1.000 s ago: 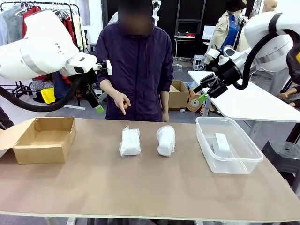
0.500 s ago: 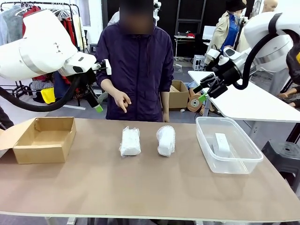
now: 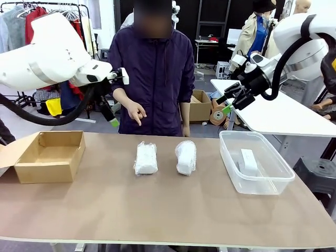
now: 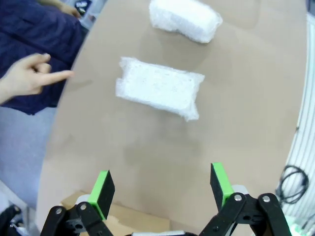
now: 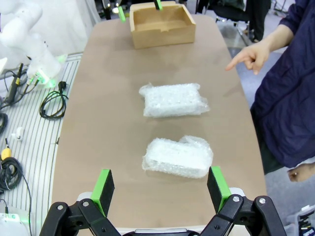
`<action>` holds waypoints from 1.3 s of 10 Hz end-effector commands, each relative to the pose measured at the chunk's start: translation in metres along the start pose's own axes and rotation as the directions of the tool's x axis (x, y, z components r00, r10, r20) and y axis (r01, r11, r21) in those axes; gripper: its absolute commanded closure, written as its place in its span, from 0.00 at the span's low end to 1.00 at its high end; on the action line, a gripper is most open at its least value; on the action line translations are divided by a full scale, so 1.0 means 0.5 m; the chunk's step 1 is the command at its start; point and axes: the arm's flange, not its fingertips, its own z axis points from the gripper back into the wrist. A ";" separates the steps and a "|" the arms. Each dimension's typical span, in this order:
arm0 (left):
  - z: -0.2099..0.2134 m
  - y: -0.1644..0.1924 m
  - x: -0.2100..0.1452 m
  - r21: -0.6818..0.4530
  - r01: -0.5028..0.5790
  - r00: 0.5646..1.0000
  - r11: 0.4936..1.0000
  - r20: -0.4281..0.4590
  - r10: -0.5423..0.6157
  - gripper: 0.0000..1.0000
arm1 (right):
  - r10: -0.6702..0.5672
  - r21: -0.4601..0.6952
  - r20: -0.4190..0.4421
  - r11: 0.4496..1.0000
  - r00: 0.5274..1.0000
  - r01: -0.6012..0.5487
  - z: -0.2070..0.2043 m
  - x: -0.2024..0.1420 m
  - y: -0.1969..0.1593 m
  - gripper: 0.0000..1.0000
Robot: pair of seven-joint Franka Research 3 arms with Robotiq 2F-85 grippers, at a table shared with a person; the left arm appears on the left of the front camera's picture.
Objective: Separate and place wrapped and unwrapped clocks.
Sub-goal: Pick up the Digital clock indicated by the person.
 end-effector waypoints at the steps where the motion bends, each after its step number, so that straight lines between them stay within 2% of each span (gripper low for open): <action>1: -0.050 0.018 0.078 -0.037 -0.170 0.984 0.985 -0.049 0.168 0.00 | 0.004 -0.002 -0.005 1.000 1.000 -0.004 0.003 0.003 0.004 0.00; 2: -0.079 0.020 0.110 -0.018 -0.340 0.939 0.940 -0.062 0.339 0.00 | 0.004 -0.002 -0.005 1.000 1.000 -0.004 0.003 0.003 0.004 0.00; 3: -0.105 0.025 0.134 -0.012 -0.450 0.892 0.893 -0.051 0.449 0.00 | 0.004 -0.002 -0.005 1.000 1.000 -0.004 0.003 0.003 0.004 0.00; 5: -0.154 0.046 0.178 -0.025 -0.536 0.840 0.844 -0.118 0.530 0.00 | 0.004 -0.002 -0.005 1.000 1.000 -0.004 0.003 0.003 0.004 0.00; 8: -0.214 0.065 0.194 0.004 -0.639 0.759 0.769 -0.158 0.631 0.00 | 0.004 -0.002 -0.005 1.000 1.000 -0.004 0.003 0.003 0.004 0.00; 9: -0.224 0.063 0.195 -0.078 -0.610 0.791 0.789 -0.125 0.599 0.00 | 0.004 -0.002 -0.005 1.000 1.000 -0.004 0.003 0.003 0.004 0.00; 10: -0.212 0.061 0.175 -0.021 -0.617 0.781 0.787 -0.143 0.609 0.00 | 0.004 -0.002 -0.005 1.000 1.000 -0.004 0.003 0.003 0.004 0.00; 13: -0.212 0.061 0.175 -0.021 -0.617 0.781 0.787 -0.143 0.609 0.00 | 0.004 -0.002 -0.005 1.000 1.000 -0.004 0.003 0.003 0.004 0.00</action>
